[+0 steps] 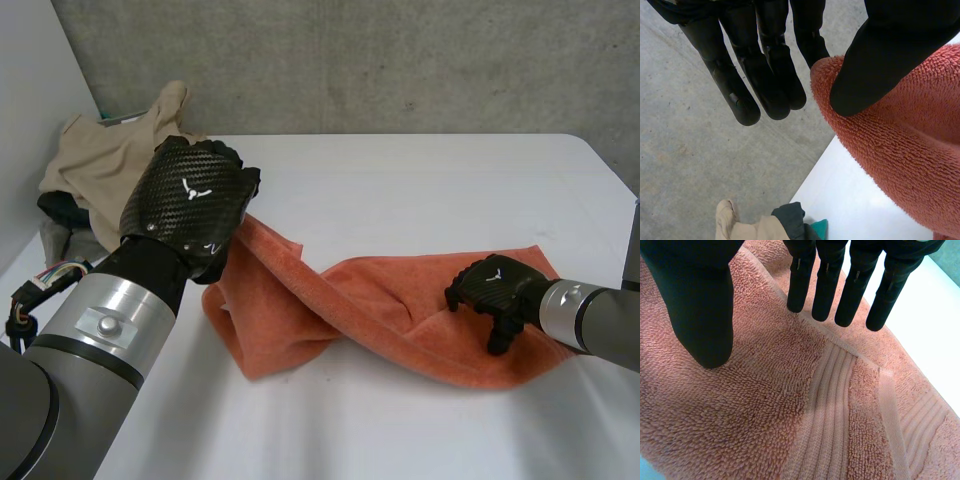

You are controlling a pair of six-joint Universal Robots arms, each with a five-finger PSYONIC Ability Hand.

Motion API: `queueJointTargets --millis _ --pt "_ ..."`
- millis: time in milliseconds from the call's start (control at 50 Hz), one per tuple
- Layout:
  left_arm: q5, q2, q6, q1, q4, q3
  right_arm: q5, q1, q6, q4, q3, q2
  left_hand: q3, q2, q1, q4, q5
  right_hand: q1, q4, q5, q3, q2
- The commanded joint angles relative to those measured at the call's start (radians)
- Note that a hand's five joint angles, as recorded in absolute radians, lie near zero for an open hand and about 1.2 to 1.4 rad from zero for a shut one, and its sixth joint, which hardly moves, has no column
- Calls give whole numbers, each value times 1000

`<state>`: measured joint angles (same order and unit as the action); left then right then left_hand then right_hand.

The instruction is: Fold the laundry.

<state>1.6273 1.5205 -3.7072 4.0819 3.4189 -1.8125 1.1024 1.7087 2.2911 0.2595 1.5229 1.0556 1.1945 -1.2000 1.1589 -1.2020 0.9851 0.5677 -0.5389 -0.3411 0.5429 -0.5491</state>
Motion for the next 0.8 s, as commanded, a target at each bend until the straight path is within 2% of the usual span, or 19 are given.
queueJointTargets --millis 20,140,200,280,300,320,340,540,640,680,700,740,800 --pt "-1 4 1 0 0 -1 1 5 -4 -11 -6 -6 202 -196 237 -194 237 -28 -1 -24 -3 9" --pt "-1 7 1 0 0 -1 2 6 -5 -31 -9 -16 202 -196 237 -194 237 -54 25 2 -29 36" --pt "-1 7 1 2 0 -1 4 6 -5 -43 -6 -19 202 -196 237 -194 237 66 -95 -118 91 -84" --pt "-1 9 3 2 0 -1 4 5 -7 -54 -4 -31 202 -196 237 -194 237 403 -432 -455 428 -422" --pt "-1 7 3 2 2 -1 4 2 -7 -57 -4 -34 202 -196 237 -194 237 674 -703 -726 699 -693" --pt "-1 7 3 2 0 -1 4 0 -5 -59 -4 -34 202 -196 237 -194 237 802 -831 -854 827 -821" --pt "-1 7 3 2 0 -1 4 0 -5 -59 -4 -32 202 -196 237 -194 237 828 -857 -880 853 -847" --pt "0 -2 3 5 0 -1 -4 -9 -4 -52 -1 -19 202 -196 237 -194 237 829 -857 -881 853 -847" --pt "0 -3 3 2 0 -1 8 -12 1 -46 0 59 202 -196 237 -194 237 829 -857 -881 853 -847" --pt "0 -6 1 0 0 -1 10 -12 5 -40 5 86 202 -196 237 -194 237 418 -447 -470 443 -436" --pt "0 -8 1 0 0 -1 10 -12 5 -33 16 101 202 -196 237 -194 237 329 -357 -381 353 -347" --pt "0 -13 3 0 0 -1 7 -11 7 -22 28 104 202 -196 237 -194 237 331 -359 -383 355 -349" --pt "0 -13 3 0 0 -1 -10 -8 8 -13 48 104 202 -196 237 -194 237 129 -158 -181 154 -147"
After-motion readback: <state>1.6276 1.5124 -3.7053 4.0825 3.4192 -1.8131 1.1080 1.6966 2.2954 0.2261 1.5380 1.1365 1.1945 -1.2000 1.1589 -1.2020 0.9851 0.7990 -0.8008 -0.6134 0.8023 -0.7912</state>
